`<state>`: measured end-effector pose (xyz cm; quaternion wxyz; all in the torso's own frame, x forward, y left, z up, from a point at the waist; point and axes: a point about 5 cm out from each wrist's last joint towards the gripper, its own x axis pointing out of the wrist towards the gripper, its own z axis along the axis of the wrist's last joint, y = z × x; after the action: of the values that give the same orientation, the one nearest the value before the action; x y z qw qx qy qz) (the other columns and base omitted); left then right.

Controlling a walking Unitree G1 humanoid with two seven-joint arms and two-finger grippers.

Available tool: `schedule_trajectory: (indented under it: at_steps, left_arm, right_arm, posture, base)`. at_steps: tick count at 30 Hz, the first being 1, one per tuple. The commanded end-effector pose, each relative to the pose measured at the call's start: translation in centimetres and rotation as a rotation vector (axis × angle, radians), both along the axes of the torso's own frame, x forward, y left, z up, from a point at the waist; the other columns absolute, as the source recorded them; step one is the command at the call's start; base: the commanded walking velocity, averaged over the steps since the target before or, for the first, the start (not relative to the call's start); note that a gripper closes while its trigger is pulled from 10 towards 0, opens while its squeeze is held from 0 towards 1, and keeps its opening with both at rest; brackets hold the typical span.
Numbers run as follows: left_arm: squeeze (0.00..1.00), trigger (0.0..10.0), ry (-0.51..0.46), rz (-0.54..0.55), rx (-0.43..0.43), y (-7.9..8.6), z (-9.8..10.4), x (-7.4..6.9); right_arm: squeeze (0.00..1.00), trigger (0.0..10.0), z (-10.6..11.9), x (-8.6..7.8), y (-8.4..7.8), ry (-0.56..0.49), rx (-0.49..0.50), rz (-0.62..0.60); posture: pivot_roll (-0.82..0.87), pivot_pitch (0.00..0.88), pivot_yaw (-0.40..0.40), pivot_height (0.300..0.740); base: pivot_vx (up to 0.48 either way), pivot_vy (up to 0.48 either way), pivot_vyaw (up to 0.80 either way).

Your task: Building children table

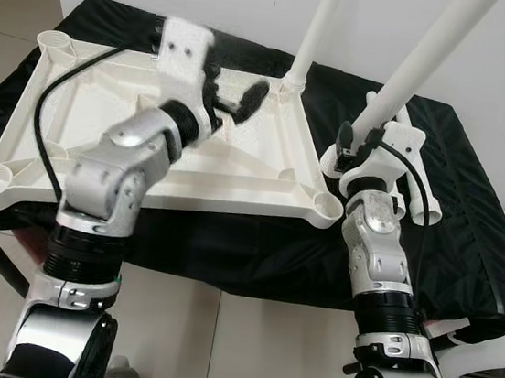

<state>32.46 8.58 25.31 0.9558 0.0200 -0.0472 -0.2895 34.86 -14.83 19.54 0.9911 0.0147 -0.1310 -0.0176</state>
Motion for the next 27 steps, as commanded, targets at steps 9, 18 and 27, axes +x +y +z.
schedule_trajectory:
  at_steps: [9, 18, 27]
  left_arm:
    - [0.0, 10.0, 0.024, -0.146, 0.198, -3.2, -4.2, -1.1]
    - [0.0, 10.0, 0.139, -0.239, 0.4, -6.6, -10.0, -2.0]
    - [0.0, 10.0, 0.134, -0.256, 0.492, -8.2, -11.0, -1.2]
  right_arm:
    - [0.0, 10.0, 0.1, -0.4, -1.8, 0.017, -0.007, 0.054]
    - [0.0, 10.0, -0.2, -0.8, -2.7, 0.027, -0.044, 0.062]
    - [0.0, 10.0, -0.2, -0.9, -2.9, 0.029, -0.032, 0.064]
  posture:
    - [0.07, 0.0, -0.118, 0.74]
    - [0.07, 0.0, -0.107, 0.74]
    - [0.07, 0.003, -0.101, 0.74]
  base:
    - [0.0, 0.0, 0.0]
    - [0.0, 0.0, 0.0]
    - [0.0, 0.0, 0.0]
